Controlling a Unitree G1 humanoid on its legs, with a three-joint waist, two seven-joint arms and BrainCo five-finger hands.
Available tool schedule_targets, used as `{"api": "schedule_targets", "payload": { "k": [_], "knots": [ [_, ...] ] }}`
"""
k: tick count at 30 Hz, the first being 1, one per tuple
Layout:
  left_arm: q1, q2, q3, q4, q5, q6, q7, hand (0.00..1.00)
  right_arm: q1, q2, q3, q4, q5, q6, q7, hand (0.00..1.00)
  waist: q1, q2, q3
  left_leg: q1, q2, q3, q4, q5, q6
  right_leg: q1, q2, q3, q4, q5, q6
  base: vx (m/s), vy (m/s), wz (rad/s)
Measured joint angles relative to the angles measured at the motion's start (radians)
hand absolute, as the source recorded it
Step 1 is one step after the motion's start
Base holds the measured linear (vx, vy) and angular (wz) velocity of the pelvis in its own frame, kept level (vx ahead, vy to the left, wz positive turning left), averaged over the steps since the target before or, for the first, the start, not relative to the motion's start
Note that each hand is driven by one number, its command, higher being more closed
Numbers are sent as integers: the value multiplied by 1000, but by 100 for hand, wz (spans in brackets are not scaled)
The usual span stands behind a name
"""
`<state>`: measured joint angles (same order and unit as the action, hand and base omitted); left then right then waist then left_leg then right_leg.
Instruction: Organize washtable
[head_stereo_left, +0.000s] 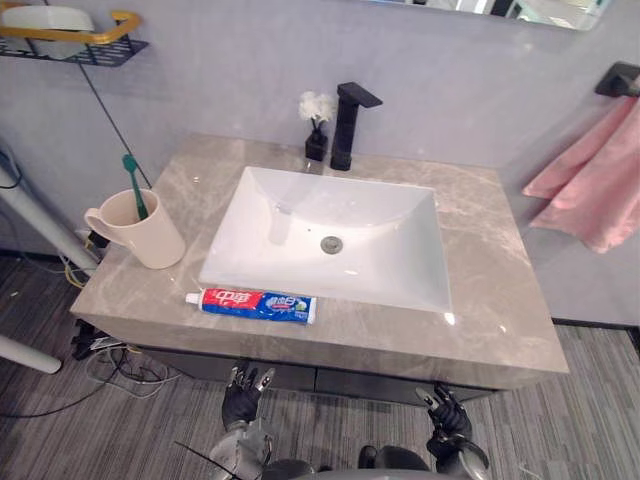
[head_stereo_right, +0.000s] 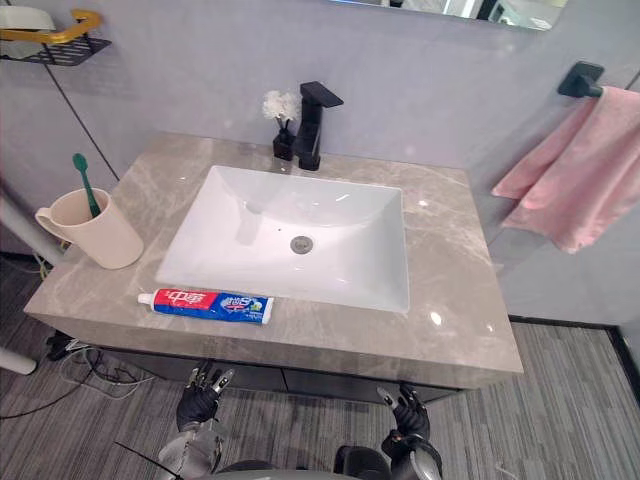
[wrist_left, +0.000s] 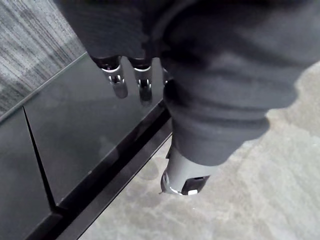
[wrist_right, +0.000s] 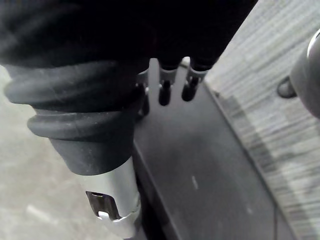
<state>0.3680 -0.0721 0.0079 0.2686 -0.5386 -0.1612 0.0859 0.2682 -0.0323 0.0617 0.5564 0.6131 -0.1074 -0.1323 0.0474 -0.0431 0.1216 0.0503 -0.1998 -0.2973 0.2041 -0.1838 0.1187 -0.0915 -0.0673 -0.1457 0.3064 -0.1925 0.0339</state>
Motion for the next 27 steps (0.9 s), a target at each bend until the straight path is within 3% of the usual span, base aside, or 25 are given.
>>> {"api": "schedule_targets", "payload": {
  "k": [4, 6, 7, 8, 9, 10, 11, 14, 20, 25, 26, 27],
  "knots": [
    [-3, 0, 7, 3, -1, -1, 0, 0, 38, -14, 15, 9, 0, 30, -3, 0, 29, 9, -1, 6, 1, -63, 18, 2, -1, 67, -3, -88, -60, 11, -11, 106, -57, 69],
    [-15, 5, 26, 32, -1, -1, 2, 0, 43, -26, 18, 19, -2, 30, -3, 0, 32, 23, -5, -10, -4, -52, 42, 11, -17, 90, -9, -112, -98, 28, -12, 43, -4, 36],
    [-17, 8, 35, 53, -1, -1, 2, 0, 43, -36, 17, 19, -5, 30, -3, 0, 44, 31, -10, -22, -9, -41, 45, 21, -44, 91, -16, -110, -119, 45, -14, 0, 30, 1],
    [-20, 12, 46, 56, -1, -3, 3, 0, 38, -39, 16, 19, -7, 30, -3, 0, 56, 25, -5, -43, 1, 6, 68, -13, -51, 89, -28, -110, -128, 58, -18, -21, 31, 1],
    [-22, 19, 47, 56, -1, -3, 2, 0, 34, -35, 15, 19, -7, 30, -3, 0, 54, 35, -6, -57, 31, 58, 84, -26, -31, 88, -26, -117, -123, 58, -18, -60, -5, 9],
    [-21, 18, 56, 57, -1, -2, 2, 0, 31, -31, 15, 20, -11, 30, -3, 0, 52, 51, -7, -61, 94, 113, 74, -67, -62, 84, -4, -113, -111, 55, -14, -77, -11, -9],
    [-9, 17, 77, 59, 0, -1, 3, 0, 25, -25, 17, 15, -26, 30, 2, 0, 67, 45, -11, -49, 96, 126, 50, -54, -53, 82, -2, -92, -114, 58, -5, -76, -10, -21],
    [7, 28, 87, 59, 1, 0, 6, 0, 20, -4, 16, 3, -35, 29, 9, 0, 76, 41, -15, -55, 99, 161, 48, -49, -49, 64, 3, -56, -118, 76, -2, -85, 33, -36],
    [1, 20, 86, 59, 1, 0, 7, 0, -18, 27, 3, -35, -34, 22, 20, 0, 71, 49, -22, -57, 136, 291, 12, -51, -58, 17, 49, 73, -155, 131, -15, -56, 1, -69],
    [-23, 17, 76, 69, 1, 0, 6, 0, -25, 38, -74, -36, -33, 5, 16, 0, 41, 41, -32, -24, 159, 343, -31, -40, -65, 21, 79, 123, -196, 156, -23, 48, -41, -35],
    [-34, 18, 63, 106, 2, 12, 4, 0, -85, 48, -170, 10, -33, -23, 1, 0, 24, 44, -45, 13, 166, 377, -75, -25, -74, 86, 94, 166, -334, 236, -25, 19, -8, -7],
    [-34, 18, 63, 106, 2, 12, 4, 0, -85, 48, -170, 10, -33, -23, 1, 0, 24, 44, -45, 13, 166, 377, -75, -25, -74, 85, 94, 166, -333, 236, -25, 0, 0, 0]
  ]
}}
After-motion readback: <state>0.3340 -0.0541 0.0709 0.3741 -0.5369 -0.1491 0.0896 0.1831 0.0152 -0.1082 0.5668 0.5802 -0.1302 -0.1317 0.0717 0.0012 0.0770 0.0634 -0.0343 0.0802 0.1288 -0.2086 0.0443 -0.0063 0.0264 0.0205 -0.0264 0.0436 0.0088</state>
